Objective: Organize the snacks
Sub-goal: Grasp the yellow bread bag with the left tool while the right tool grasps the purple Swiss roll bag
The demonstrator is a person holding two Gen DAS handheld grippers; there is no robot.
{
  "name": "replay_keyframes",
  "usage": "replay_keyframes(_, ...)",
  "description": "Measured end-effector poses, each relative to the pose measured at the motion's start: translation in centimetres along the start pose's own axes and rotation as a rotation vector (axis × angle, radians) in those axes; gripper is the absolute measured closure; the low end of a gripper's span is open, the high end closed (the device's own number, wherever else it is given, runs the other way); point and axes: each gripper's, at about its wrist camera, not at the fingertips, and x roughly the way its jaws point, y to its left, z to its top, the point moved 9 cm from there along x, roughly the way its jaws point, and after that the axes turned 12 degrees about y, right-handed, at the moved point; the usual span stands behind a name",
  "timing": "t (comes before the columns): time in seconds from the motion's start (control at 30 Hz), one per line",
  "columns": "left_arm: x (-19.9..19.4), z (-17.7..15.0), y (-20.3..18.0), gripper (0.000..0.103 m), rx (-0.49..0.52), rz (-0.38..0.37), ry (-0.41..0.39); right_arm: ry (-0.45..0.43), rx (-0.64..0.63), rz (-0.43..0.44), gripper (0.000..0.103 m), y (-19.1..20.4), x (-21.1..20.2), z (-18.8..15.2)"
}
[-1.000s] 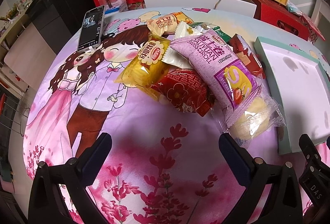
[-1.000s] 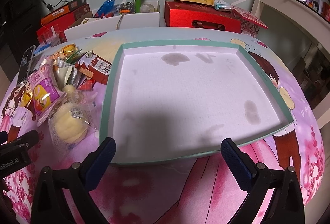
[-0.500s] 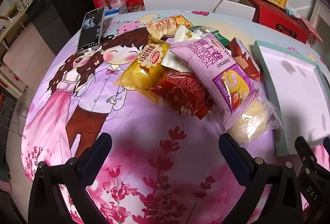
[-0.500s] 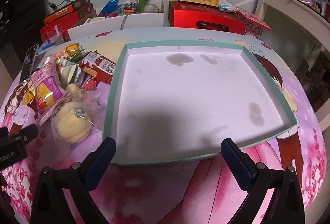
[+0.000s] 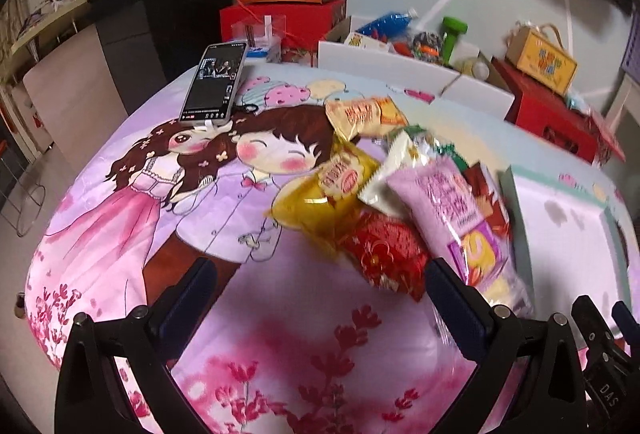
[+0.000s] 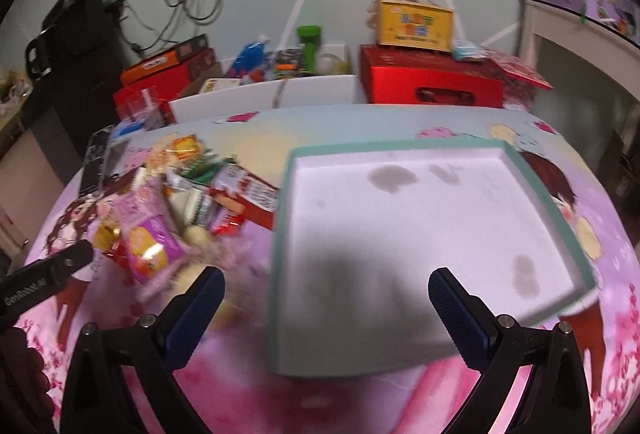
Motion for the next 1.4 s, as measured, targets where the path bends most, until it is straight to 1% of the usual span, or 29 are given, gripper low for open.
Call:
replay_keyframes(0.1, 0.5, 0.3, 0.6, 0.000, -0.006, 0.003, 0.042, 0.014, -0.039, 0.054, 0.000, 2.3, 0.4, 1.2)
replay_keyframes(0.23, 1.8, 0.7, 1.9, 0.000, -0.038, 0.005, 0.096, 0.020, -0.127, 0.082, 0.000, 5.8, 1.1, 2.4)
replay_keyframes(0.37, 3.2, 1.7, 3.2, 0.000, -0.089, -0.036, 0.131, 0.041, -0.179, 0.127, 0.000, 8.6, 2.1, 2.9)
replay_keyframes(0.47, 3.7, 2.8, 3.7, 0.000, -0.115, -0.064, 0.135, 0.053, -0.216, 0.158, 0.000, 10.2, 2.6, 3.1)
replay_keyframes(0.6, 5.2, 4.2, 3.7, 0.000, -0.092, -0.066, 0.160, 0.068, -0.279, 0.164, 0.000, 11.9, 3.4, 3.3)
replay_keyframes(0.67, 5.8, 4.7, 3.7, 0.000, -0.084, -0.064, 0.170, 0.079, -0.292, 0.172, 0.000, 12.4, 3.9, 3.3)
replay_keyframes(0.8, 7.0, 5.4, 2.9, 0.000, -0.036, -0.071, 0.187, 0.105, -0.308, 0.182, 0.001, 13.1, 5.1, 3.3)
replay_keyframes(0.83, 7.4, 5.5, 2.7, 0.000, -0.022, -0.070, 0.194, 0.110, -0.312, 0.187, 0.004, 13.3, 5.3, 3.3)
replay_keyframes(0.87, 7.8, 5.6, 2.4, 0.000, -0.010, -0.067, 0.201, 0.116, -0.316, 0.192, 0.011, 13.4, 5.4, 3.3)
replay_keyframes(0.93, 8.4, 5.7, 2.1, 0.000, 0.012, -0.055, 0.211, 0.134, -0.321, 0.205, 0.013, 13.6, 5.9, 3.2)
replay_keyframes(1.0, 8.9, 5.8, 1.8, 0.001, 0.023, -0.051, 0.217, 0.144, -0.320, 0.214, 0.018, 13.7, 6.3, 3.0)
replay_keyframes(1.1, 9.4, 5.6, 1.4, 0.001, 0.041, -0.052, 0.226, 0.171, -0.317, 0.248, 0.030, 14.0, 6.7, 2.5)
replay_keyframes(1.17, 9.7, 5.4, 1.1, 0.001, 0.052, -0.055, 0.231, 0.183, -0.311, 0.274, 0.041, 14.1, 6.8, 2.3)
replay_keyframes(1.2, 9.8, 5.4, 1.1, 0.001, 0.053, -0.056, 0.230, 0.186, -0.306, 0.284, 0.043, 14.2, 6.8, 2.2)
replay_keyframes(1.23, 9.8, 5.3, 1.1, 0.002, 0.054, -0.059, 0.228, 0.185, -0.305, 0.286, 0.044, 14.2, 6.7, 2.1)
replay_keyframes(1.27, 9.8, 5.4, 0.9, 0.007, 0.058, -0.069, 0.229, 0.184, -0.303, 0.286, 0.045, 14.1, 6.7, 2.1)
replay_keyframes(1.3, 9.8, 5.4, 0.7, 0.010, 0.061, -0.085, 0.227, 0.183, -0.301, 0.286, 0.047, 14.1, 6.6, 2.1)
replay_keyframes(1.33, 9.8, 5.4, 0.6, 0.015, 0.063, -0.092, 0.225, 0.184, -0.298, 0.287, 0.050, 14.0, 6.6, 2.1)
replay_keyframes(1.4, 9.9, 5.4, 0.3, 0.020, 0.067, -0.099, 0.225, 0.185, -0.291, 0.296, 0.051, 14.0, 6.5, 2.1)
